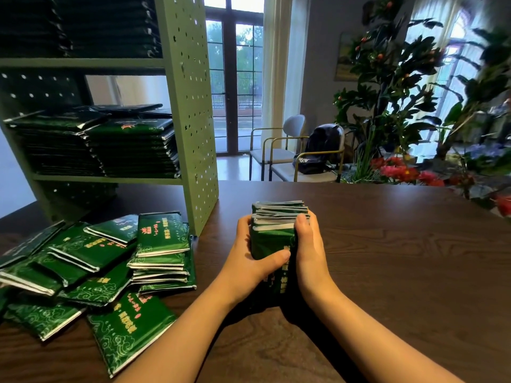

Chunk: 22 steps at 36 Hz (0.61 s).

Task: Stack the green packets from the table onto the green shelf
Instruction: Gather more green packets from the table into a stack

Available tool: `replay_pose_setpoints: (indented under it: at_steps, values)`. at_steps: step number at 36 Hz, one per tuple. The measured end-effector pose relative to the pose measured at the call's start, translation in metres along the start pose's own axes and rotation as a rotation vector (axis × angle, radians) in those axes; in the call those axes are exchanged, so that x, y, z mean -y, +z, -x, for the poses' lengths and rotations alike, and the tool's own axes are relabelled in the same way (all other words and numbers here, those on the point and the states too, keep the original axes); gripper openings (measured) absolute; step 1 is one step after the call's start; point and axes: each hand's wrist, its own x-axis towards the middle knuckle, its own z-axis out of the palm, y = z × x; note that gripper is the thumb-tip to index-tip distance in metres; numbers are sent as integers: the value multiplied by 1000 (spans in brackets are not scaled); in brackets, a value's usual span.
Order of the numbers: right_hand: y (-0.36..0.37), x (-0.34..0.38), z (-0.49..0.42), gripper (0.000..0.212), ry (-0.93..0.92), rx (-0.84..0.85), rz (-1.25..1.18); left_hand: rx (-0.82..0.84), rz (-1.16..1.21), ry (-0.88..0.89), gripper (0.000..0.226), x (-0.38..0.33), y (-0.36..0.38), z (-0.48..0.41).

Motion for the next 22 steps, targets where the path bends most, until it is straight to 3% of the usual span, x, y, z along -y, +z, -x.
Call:
replay_pose_setpoints:
  at_steps: [7,13,16,19,22]
  values:
    - [2,8,2,54,-23,-16,129,-11,-25,-45,79,-8,-1,-3]
    - [0,25,-2,43,3,122,217,-55,-27,-131,92,-37,-5,-10]
    - [6,35,-4,49,4,239,195,-74,11,-198,71,-60,-10,-9]
    - [13,51,-2,49,-22,360,137,-68,89,-249,17,-86,-20,-4]
    - [22,66,-5,78,-7,441,141,-92,123,-273,12,-112,-33,0]
